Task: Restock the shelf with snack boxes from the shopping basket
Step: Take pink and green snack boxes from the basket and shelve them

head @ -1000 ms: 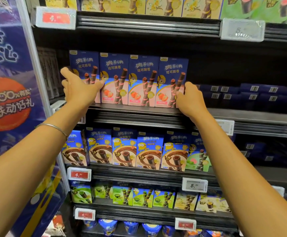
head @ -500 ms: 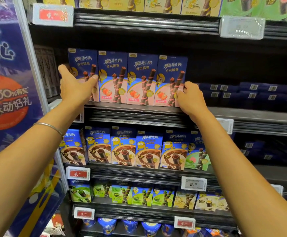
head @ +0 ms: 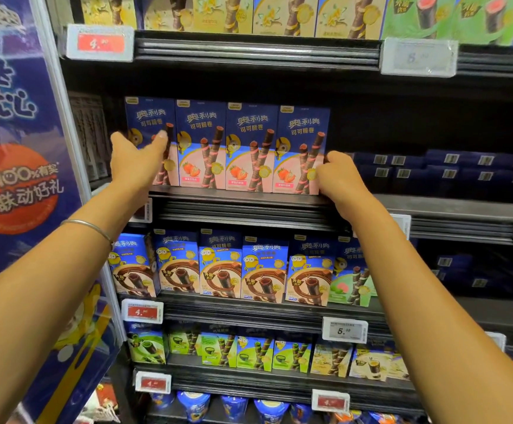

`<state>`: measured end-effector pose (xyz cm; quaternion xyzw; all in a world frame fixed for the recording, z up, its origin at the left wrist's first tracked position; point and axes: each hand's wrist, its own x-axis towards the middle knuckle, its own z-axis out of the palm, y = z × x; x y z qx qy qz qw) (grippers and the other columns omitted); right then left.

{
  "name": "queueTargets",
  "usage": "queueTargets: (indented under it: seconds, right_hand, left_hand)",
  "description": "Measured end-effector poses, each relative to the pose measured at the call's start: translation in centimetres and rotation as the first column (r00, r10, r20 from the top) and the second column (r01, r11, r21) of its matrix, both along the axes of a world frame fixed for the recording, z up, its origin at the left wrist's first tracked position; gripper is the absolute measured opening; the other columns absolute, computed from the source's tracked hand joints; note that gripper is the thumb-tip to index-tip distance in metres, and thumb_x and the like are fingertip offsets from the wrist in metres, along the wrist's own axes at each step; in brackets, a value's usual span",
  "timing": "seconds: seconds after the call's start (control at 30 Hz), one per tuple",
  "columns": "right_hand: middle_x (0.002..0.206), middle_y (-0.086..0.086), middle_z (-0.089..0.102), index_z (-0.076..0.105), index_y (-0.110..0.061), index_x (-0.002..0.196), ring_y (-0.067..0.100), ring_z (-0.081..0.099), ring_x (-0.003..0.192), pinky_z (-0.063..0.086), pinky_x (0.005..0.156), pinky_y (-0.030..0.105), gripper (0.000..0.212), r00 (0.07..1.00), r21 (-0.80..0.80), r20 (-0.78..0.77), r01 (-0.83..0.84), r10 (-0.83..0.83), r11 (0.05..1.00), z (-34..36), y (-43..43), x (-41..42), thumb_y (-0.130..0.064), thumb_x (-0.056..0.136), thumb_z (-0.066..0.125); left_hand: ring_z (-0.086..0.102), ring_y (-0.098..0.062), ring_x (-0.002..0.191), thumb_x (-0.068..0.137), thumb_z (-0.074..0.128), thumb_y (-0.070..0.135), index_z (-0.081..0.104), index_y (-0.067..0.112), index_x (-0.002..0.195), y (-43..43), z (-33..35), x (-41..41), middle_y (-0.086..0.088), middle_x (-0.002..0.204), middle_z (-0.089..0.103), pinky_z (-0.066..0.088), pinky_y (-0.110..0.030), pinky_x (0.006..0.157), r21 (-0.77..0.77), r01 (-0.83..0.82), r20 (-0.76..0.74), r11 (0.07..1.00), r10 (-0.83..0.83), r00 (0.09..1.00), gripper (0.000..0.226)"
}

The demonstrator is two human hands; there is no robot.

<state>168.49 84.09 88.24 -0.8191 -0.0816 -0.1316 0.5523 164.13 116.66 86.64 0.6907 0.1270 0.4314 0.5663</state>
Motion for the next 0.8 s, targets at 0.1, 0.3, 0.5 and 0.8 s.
queueTargets:
  seconds: [0.1,0.3,0.5,0.8]
  right_hand:
    - [0.097,0.010,0.062,0.057,-0.009,0.096,0.025,0.062,0.098,0.054,0.085,0.040,0.017,0.997,0.109,-0.062,-0.040,0.047,0.993,0.6,-0.3,0.0,-0.001,0.100,0.042]
    - [0.090,-0.011,0.063,0.059,-0.027,0.094,0.007,0.063,0.092,0.048,0.103,0.045,0.015,0.994,0.437,0.075,-0.104,0.079,0.893,1.1,-2.0,-2.9,-0.037,0.103,0.053]
    - [0.147,0.000,0.056,0.053,-0.022,0.142,0.015,0.057,0.130,0.046,0.109,0.042,0.052,0.945,0.508,0.138,-0.325,0.297,0.798,-0.7,-4.7,-7.1,-0.054,0.102,0.047]
    - [0.125,0.001,0.073,0.062,-0.019,0.127,0.016,0.069,0.117,0.052,0.098,0.040,0.054,0.924,0.542,0.042,-0.342,0.381,0.768,-11.6,-13.3,-11.5,-0.056,0.092,0.044]
  left_hand:
    - [0.043,-0.027,0.147,0.099,0.065,0.051,0.025,0.008,0.161,-0.4,0.2,-0.4,-0.012,0.162,0.042,0.039,-0.041,0.119,-0.017,-0.037,0.013,0.999,0.037,0.999,0.085]
    - [0.059,-0.017,0.129,0.103,0.060,0.047,0.035,0.005,0.157,-3.5,0.6,-3.0,-0.009,0.147,0.052,0.048,-0.039,0.113,-0.136,-0.021,0.198,0.990,0.048,0.979,0.073]
    - [0.059,-0.002,0.090,0.099,0.054,0.047,0.062,0.021,0.112,-11.3,-0.7,-7.1,-0.004,0.110,0.062,0.045,-0.020,0.083,-0.124,0.202,0.339,0.971,-0.150,0.929,0.030]
    - [0.069,-0.026,0.121,0.104,0.034,0.054,0.056,0.027,0.132,-21.7,-13.3,-13.7,-0.003,0.127,0.073,0.050,-0.033,0.090,-0.304,0.348,0.202,0.887,-0.297,0.933,0.045]
